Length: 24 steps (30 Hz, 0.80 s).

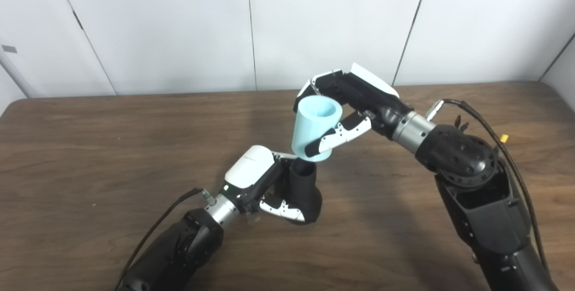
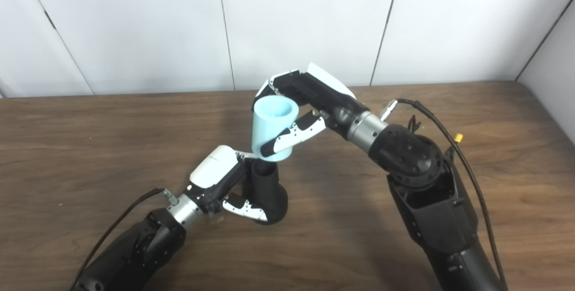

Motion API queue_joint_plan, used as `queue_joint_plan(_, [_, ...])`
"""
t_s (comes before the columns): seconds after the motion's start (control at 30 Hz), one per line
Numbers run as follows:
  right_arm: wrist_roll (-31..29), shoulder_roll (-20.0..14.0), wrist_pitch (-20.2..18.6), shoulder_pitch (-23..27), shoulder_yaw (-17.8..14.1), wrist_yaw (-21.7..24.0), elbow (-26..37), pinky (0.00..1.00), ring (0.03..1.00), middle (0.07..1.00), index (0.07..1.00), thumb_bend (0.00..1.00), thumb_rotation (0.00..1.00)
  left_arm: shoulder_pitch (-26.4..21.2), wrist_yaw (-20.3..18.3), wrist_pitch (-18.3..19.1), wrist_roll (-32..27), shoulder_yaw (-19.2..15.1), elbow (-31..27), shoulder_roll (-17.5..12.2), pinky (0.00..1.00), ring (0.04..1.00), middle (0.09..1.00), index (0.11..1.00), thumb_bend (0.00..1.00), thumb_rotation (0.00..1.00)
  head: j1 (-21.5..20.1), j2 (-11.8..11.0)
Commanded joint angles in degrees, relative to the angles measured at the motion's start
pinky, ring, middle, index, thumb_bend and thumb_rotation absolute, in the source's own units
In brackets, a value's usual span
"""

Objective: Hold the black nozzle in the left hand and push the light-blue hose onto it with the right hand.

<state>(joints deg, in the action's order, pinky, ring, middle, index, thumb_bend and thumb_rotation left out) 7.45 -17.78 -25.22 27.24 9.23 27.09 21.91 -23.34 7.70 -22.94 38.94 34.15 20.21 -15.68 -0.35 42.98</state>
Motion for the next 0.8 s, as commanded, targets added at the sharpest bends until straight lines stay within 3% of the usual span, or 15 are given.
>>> queue_joint_plan(0.0, [-0.65, 0.15, 0.68, 1.41, 0.34, -0.59, 1.62, 0.36, 0.437, 0.485, 0.492, 0.52, 0.00, 7.94, -6.41, 5.60, 4.21, 3.84, 6.70, -0.44, 0.41, 0.432, 0.472, 0.523, 0.50, 0.00, 0.01, 0.05])
queue_joint_plan(0.4, [1.50, -1.33, 2.47, -1.98, 4.29, 0.24, 3.16, 0.37, 0.446, 0.497, 0.470, 0.52, 0.00, 7.61, -6.54, 5.53, 4.01, 3.85, 7.09, -0.22, 0.40, 0.429, 0.475, 0.523, 0.50, 0.00, 0.60, 0.23])
queue_joint_plan(0.77, [0.69, -3.23, 2.51, -3.15, 4.97, 1.34, 2.74, 0.36, 0.425, 0.490, 0.489, 0.52, 0.00, 7.89, -7.05, 6.00, 3.69, 3.63, 6.20, -0.43, 0.41, 0.433, 0.480, 0.516, 0.50, 0.00, 0.86, 1.20])
